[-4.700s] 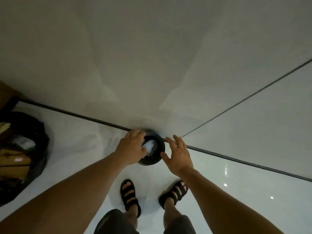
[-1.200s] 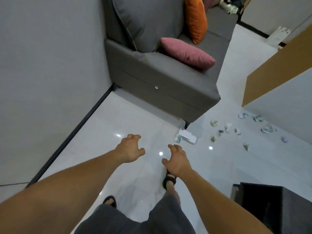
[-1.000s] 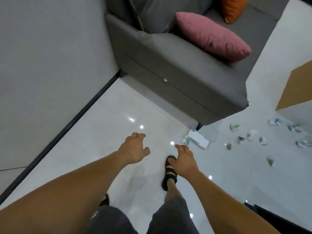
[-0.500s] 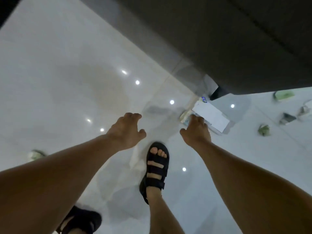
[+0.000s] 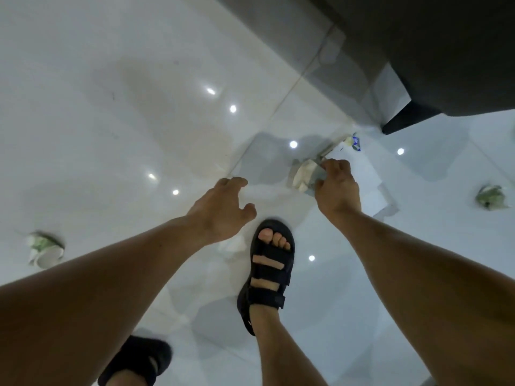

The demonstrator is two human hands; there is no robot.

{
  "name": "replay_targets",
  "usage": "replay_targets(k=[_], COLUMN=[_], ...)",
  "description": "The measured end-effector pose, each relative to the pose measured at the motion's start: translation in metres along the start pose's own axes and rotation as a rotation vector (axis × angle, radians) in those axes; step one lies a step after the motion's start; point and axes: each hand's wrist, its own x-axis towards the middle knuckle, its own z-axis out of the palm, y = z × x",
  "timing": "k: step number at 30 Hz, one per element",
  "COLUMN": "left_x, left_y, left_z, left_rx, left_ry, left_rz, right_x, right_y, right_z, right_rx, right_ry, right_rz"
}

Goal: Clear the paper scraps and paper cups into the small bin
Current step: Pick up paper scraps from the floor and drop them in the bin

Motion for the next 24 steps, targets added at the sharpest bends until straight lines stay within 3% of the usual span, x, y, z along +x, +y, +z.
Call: replay_targets(k=[7, 10, 13, 17, 24], left_x=[-0.042, -0.062, -0.088, -0.133, -0.228], left_y=[0.011, 0.009, -0.012, -0.075, -0.226], left_z=[-0.051, -0.075, -0.092, -0.100, -0.082], left_rx=[-0.342, -0.508, -0.482, -0.407, -0.515], left_ry=[0.098, 0.128, 0.222, 0.339, 0.409], left_rz=[0.061, 0.122, 0.055, 0.009, -0.315], right_x=[-0.065, -0.092, -0.114, -0.141, -0.194], right_y=[-0.099, -0.137, -0.167, -0.203, -0.300], right_z=[-0.034, -0.046, -0.049, -0.034, 0.038], right_rx=[0.254, 0.357, 0.411, 0.240, -0.317], right_ry=[-0.010, -0.040, -0.124, -0.277, -0.421], right_rz=[-0.489, -0.575, -0.599, -0.591, -0.671])
